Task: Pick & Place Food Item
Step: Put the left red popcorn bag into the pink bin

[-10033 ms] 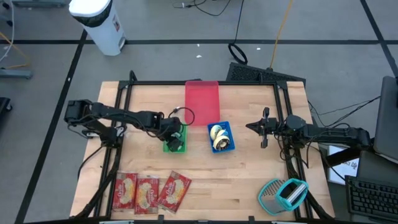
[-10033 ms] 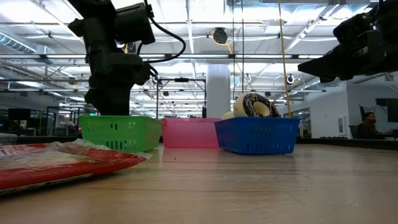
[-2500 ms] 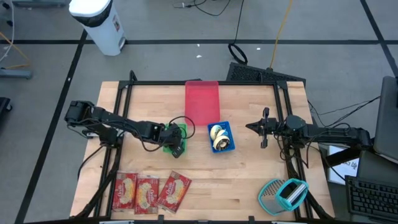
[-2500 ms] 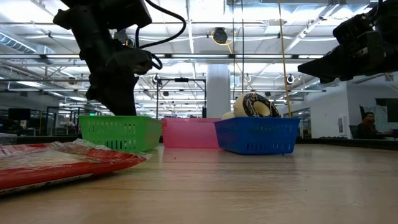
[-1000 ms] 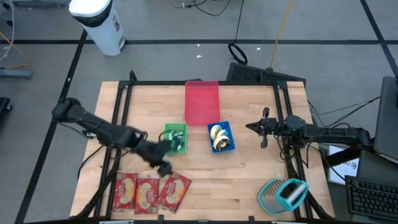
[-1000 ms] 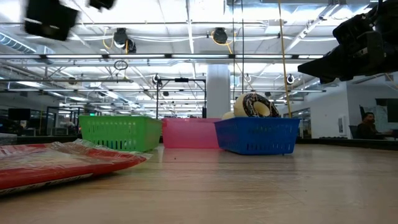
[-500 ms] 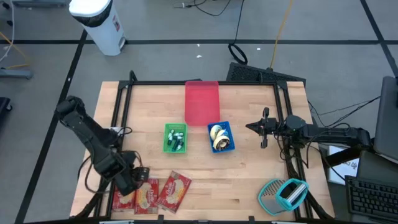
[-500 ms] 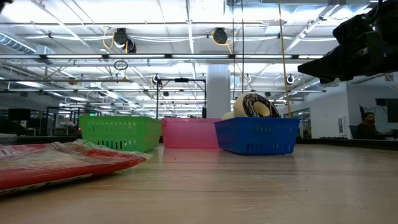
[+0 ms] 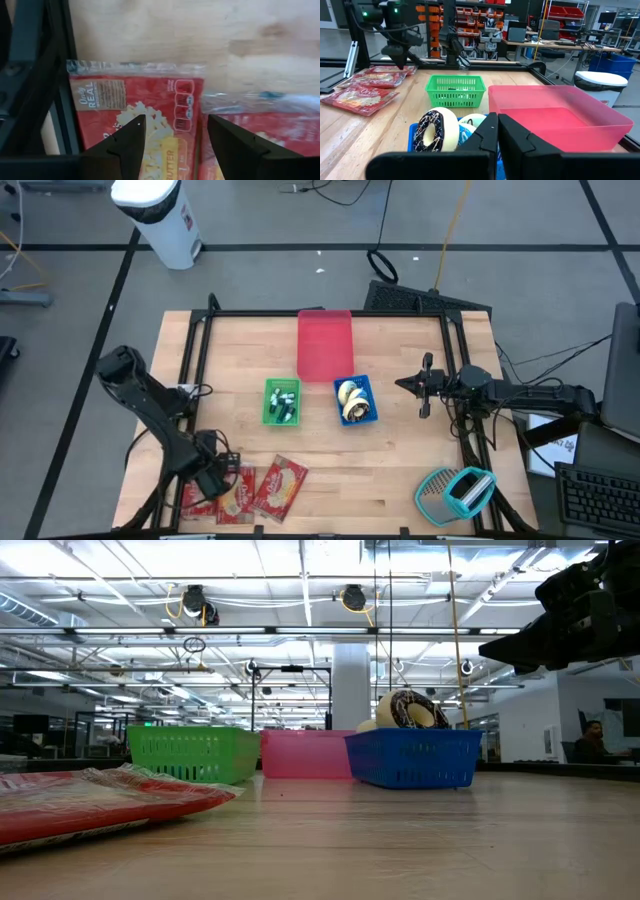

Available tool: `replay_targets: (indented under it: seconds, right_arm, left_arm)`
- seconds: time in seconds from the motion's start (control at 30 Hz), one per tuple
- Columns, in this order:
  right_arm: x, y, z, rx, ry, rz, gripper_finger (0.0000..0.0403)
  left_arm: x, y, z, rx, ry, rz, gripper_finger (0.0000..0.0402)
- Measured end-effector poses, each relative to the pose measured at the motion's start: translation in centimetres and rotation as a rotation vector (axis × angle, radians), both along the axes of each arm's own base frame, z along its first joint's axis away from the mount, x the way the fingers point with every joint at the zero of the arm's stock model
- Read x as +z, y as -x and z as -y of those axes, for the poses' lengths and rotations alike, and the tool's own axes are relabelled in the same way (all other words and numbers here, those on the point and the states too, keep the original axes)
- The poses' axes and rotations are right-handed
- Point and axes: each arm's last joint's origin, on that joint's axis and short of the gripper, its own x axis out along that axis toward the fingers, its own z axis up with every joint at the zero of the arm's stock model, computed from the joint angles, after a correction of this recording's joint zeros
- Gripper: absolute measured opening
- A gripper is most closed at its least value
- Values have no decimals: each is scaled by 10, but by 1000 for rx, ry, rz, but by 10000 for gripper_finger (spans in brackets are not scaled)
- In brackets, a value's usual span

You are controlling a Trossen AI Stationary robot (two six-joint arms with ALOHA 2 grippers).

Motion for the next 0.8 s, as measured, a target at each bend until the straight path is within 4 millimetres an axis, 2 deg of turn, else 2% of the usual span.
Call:
replay_targets:
  seconds: [0.3, 0.57, 0.67, 0.8]
  right_arm:
    - [0, 0, 0, 0, 0, 0, 4]
    - [0, 0, 0, 0, 0, 0, 4]
    - [0, 0, 0, 0, 0, -1, 4]
    - [0, 0, 0, 0, 0, 0, 4]
  left_arm:
    - [-21, -1, 4, 4, 41, -39, 202]
    - [-42, -4, 7, -1, 9, -70, 199]
    - [-46, -6, 9, -21, 10, -56, 183]
    - [-46, -7, 9, -32, 4, -36, 139]
